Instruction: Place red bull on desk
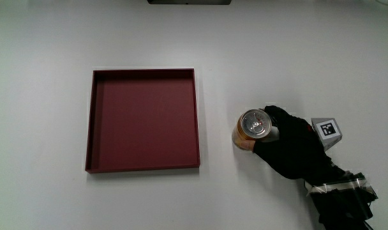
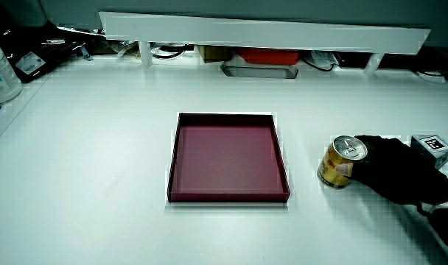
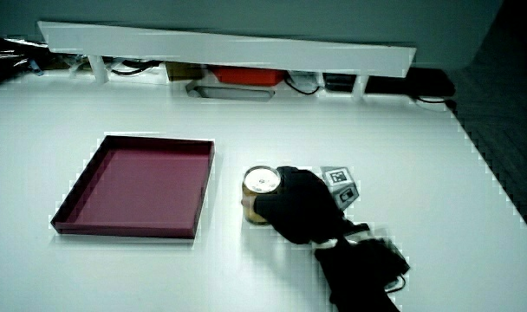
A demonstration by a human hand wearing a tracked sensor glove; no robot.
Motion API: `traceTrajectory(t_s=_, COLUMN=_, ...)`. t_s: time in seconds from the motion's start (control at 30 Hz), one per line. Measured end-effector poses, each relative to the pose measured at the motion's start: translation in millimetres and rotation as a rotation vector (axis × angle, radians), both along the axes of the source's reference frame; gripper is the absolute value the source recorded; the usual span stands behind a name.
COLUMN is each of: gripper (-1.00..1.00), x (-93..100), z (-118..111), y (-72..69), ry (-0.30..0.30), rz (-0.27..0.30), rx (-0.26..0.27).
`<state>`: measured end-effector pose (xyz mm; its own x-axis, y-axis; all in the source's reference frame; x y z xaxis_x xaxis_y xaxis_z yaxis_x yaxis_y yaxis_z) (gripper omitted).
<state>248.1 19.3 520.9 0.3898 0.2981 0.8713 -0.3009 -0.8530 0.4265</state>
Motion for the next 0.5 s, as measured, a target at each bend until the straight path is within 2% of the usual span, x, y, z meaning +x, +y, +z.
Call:
traceTrajectory(t_s=0.1, gripper=0.00, x=0.8, z=5.0, y=-0.3, ry=-0.040, rz=0.011, rx=-0.013)
traceTrajectory(t_s=0.23, gripper=0.00, x=1.4, z=5.6, y=0.1, ry=-0.027, rz=0.004, rx=-0.004)
traceTrajectory(t_s=0.5, gripper=-0.38, x=0.3, z=6.6, y=2.2, ry=-0.026, rz=0.002, rx=-0.030)
